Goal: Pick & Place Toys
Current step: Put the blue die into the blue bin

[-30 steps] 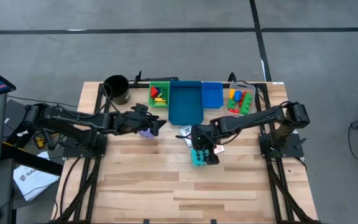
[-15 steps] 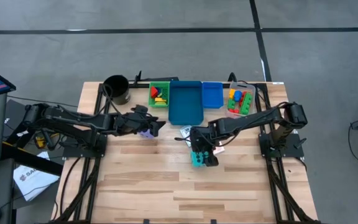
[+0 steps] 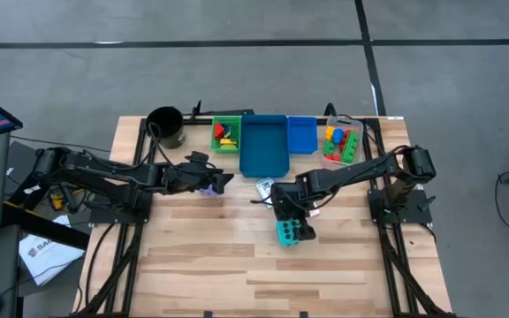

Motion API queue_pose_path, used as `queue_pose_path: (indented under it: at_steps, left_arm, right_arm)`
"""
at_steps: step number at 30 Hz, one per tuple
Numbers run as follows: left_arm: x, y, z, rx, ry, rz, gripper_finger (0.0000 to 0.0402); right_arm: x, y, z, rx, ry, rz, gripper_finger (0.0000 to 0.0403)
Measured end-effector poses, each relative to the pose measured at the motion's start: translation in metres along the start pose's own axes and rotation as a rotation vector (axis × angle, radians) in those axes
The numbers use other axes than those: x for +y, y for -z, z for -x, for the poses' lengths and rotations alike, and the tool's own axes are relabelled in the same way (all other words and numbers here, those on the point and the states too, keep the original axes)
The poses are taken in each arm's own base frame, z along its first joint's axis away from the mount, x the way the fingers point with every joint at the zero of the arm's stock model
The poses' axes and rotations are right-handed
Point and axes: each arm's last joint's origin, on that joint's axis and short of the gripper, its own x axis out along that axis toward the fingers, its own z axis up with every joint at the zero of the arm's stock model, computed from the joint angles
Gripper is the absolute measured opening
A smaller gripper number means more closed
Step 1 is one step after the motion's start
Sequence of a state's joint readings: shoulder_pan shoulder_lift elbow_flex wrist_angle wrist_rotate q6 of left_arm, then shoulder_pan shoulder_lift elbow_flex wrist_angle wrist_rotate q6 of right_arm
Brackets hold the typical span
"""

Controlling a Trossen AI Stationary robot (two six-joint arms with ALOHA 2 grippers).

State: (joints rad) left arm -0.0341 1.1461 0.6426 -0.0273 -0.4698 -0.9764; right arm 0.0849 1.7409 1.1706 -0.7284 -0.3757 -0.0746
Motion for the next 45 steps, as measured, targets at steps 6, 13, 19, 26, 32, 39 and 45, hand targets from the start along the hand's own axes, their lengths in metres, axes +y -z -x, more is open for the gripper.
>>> queue_pose_path:
  at_steps: [6, 13, 19, 26, 32, 39, 45]
  left_arm:
    - [-0.0011, -0.0007, 0.0000, -0.007, 0.010, 0.007, 0.0285]
    - [-0.0021, -0.0013, 0.0001, -0.013, 0.020, 0.012, 0.0285]
    - [-0.0039, -0.0027, 0.0002, -0.026, 0.038, 0.023, 0.0285]
    - [-0.0041, -0.0028, 0.0002, -0.026, 0.039, 0.024, 0.0285]
    - [-0.0040, -0.0028, 0.0002, -0.026, 0.038, 0.024, 0.0285]
    - [-0.0040, -0.0028, 0.0002, -0.026, 0.039, 0.024, 0.0285]
    - [-0.0040, -0.0028, 0.0002, -0.026, 0.038, 0.024, 0.0285]
  right_arm:
    - [-0.0005, -0.0002, 0.0006, 0.001, 0.044, 0.006, 0.0373]
    - [-0.0008, -0.0005, 0.0011, -0.001, 0.056, 0.006, 0.0366]
    - [-0.0010, -0.0006, 0.0011, -0.002, 0.057, 0.006, 0.0337]
    - [0.0002, -0.0004, 0.0010, -0.004, -0.027, -0.025, 0.0332]
    - [0.0013, 0.0020, 0.0010, 0.018, -0.057, -0.043, 0.0368]
    - [-0.0042, 0.0030, 0.0026, 0.023, 0.002, -0.067, 0.0395]
    - [-0.0034, 0.0040, 0.0026, 0.034, 0.008, -0.067, 0.0397]
